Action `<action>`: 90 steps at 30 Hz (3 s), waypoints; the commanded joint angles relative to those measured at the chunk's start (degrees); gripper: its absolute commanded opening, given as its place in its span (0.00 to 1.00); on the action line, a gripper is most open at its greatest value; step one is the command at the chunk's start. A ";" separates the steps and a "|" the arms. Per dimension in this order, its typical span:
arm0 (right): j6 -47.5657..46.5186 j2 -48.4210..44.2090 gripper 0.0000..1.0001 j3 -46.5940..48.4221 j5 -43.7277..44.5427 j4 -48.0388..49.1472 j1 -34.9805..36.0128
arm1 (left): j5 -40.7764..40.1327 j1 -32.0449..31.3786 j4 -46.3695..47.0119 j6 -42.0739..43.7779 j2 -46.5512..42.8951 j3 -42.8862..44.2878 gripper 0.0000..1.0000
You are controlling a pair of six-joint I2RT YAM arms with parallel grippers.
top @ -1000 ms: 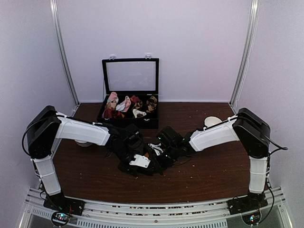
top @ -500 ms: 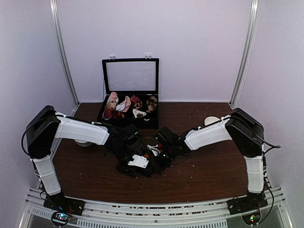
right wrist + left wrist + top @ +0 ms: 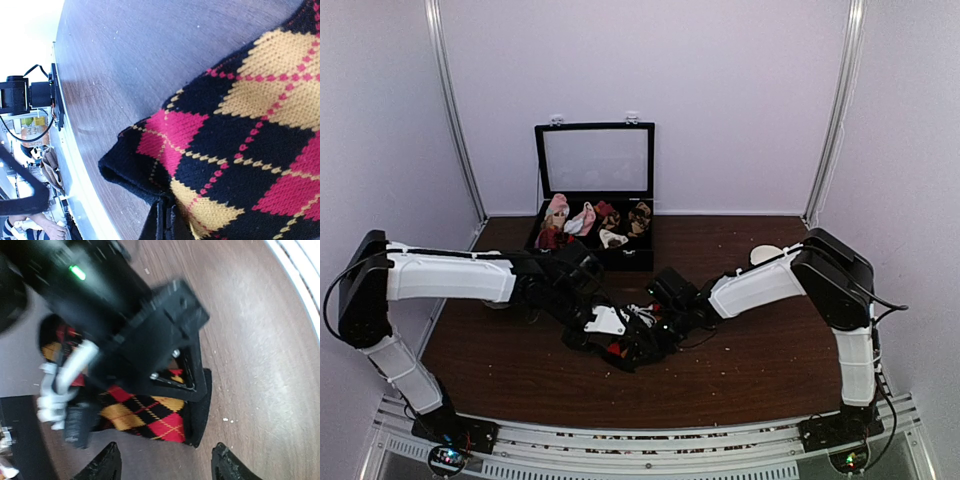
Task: Roll the socks
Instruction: Roll the sock at the center of the board.
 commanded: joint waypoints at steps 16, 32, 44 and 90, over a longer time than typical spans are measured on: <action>1.97 4.75 0.00 -2.47 7.91 -6.93 -0.46 | -3.81 -3.54 -2.15 8.40 8.93 1.94 0.55; 1.42 3.64 0.00 -3.72 7.06 -5.70 -0.97 | -5.49 -1.75 -5.07 7.72 11.57 1.66 0.45; 2.79 0.21 0.00 -7.72 7.23 -1.47 -0.98 | 11.06 4.03 -19.40 0.04 20.07 14.24 0.21; -11.56 -43.65 1.00 -24.78 74.07 0.87 8.71 | -1.54 21.75 -11.86 -16.69 -5.54 17.32 0.98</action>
